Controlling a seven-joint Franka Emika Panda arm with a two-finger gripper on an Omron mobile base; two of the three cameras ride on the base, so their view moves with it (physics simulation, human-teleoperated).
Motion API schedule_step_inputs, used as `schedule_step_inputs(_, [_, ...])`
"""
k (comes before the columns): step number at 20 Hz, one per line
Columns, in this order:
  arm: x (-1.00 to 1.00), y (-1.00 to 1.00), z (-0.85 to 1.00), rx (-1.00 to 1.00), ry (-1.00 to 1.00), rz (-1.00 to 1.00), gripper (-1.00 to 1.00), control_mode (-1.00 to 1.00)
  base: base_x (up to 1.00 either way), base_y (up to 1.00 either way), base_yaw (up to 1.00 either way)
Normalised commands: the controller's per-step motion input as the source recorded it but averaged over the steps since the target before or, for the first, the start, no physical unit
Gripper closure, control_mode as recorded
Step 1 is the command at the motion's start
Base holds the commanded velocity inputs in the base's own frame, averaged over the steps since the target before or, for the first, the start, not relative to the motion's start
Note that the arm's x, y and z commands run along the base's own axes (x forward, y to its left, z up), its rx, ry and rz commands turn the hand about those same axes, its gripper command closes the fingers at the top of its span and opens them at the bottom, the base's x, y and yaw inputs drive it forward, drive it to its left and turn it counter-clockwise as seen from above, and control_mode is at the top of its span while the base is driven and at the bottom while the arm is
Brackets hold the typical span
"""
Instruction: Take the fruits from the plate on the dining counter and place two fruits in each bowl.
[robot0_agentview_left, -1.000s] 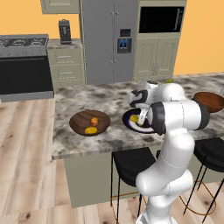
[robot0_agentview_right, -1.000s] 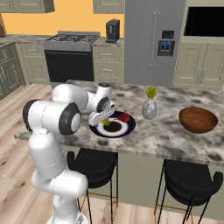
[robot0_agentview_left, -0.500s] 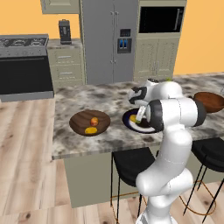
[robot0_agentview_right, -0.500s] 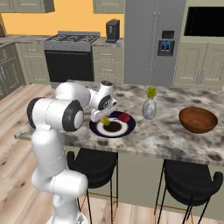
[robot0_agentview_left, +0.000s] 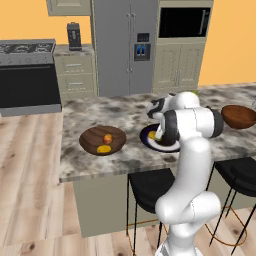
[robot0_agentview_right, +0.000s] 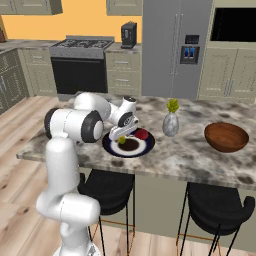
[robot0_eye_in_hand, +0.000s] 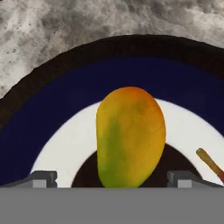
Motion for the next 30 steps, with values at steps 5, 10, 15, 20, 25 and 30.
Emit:
schedule_step_inputs(5, [0.19,0.03,-0.02,0.0,0.0,-0.02,-1.0,-1.0,0.0,0.0,0.0])
schedule_step_inputs(10, [0.0,0.15,-0.08,0.0,0.0,0.0,-1.0,-1.0,0.0,0.0,0.0])
schedule_step_inputs(15, [0.0,0.03,-0.28,0.0,0.0,0.0,-1.0,-1.0,0.0,0.0,0.0])
schedule_step_inputs(20, [0.0,0.0,-0.19,0.0,0.0,0.0,1.0,-1.0,0.0,0.0,0.0])
schedule_step_inputs(25, [-0.06,0.0,0.49,0.01,0.0,-0.04,1.0,-1.0,0.0,0.0,0.0])
schedule_step_inputs(30, [-0.55,0.0,0.99,0.02,0.0,-0.14,1.0,-1.0,0.0,0.0,0.0])
